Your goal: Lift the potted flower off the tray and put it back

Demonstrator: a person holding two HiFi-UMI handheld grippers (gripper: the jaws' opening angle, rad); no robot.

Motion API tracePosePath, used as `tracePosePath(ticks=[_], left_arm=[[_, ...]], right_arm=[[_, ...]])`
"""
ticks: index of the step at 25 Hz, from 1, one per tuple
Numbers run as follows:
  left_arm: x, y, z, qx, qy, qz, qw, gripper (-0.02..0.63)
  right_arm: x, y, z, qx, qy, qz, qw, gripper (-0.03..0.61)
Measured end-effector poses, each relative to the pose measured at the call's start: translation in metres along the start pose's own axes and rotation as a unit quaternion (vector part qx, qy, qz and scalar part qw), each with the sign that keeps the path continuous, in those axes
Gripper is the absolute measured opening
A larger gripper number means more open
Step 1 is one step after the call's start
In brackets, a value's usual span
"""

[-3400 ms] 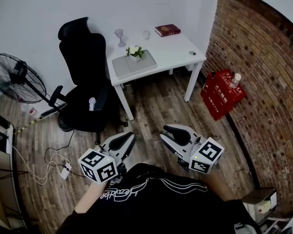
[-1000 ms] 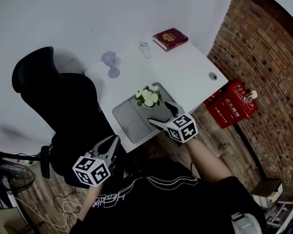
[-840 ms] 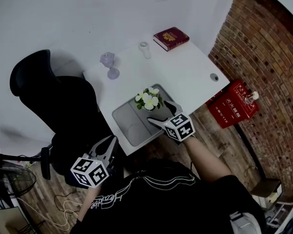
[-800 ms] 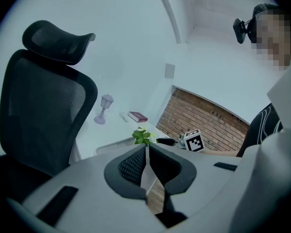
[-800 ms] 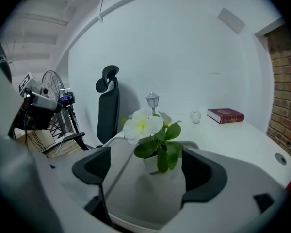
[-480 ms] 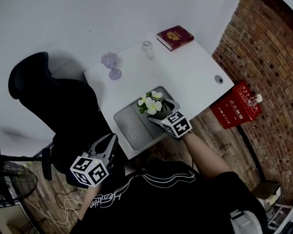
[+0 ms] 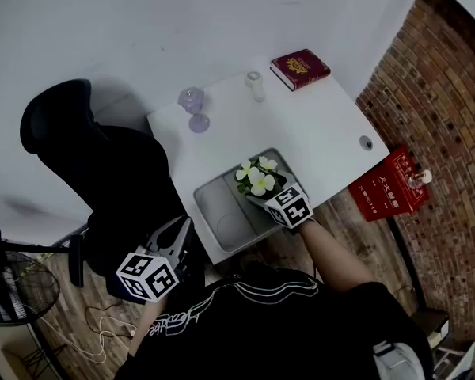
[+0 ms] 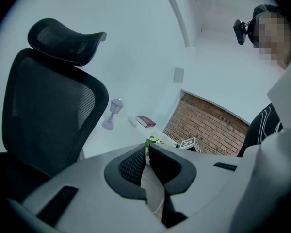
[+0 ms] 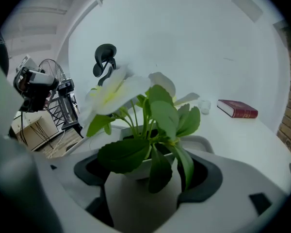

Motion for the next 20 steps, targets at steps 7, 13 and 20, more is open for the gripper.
tracePosePath(ticks=[7, 13, 20], left_arm=[[0.0049, 0.0067, -0.0093, 0.023, 0.002, 0.006, 0.9997, 0.046], [0.0042, 0.0074, -0.0123, 0.030, 0.002, 0.006, 0.9995, 0.046], [0.0052, 0.0063, -0.0068, 0.030, -0.002, 0.005, 0.9995, 0.046]], right_arm=[[0.0042, -0.0027, 0.0018, 0.000, -0.005, 0.014, 1.000, 0.355], [0.0035, -0.0045, 0.0028, 0.006, -0.008, 0.015, 1.000, 0.353], [0.0023, -0.0014, 0.0011, 0.007, -0.005, 0.019, 1.000, 0.350]])
Point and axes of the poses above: the fingertips, and each gripper's own axes: y backward along the fingers, z to its right, x out of its top, the point moved 2 cm from there along y, backward along the fingers, and after that the axes turned 12 degrees about -y, right-handed, at the moved point
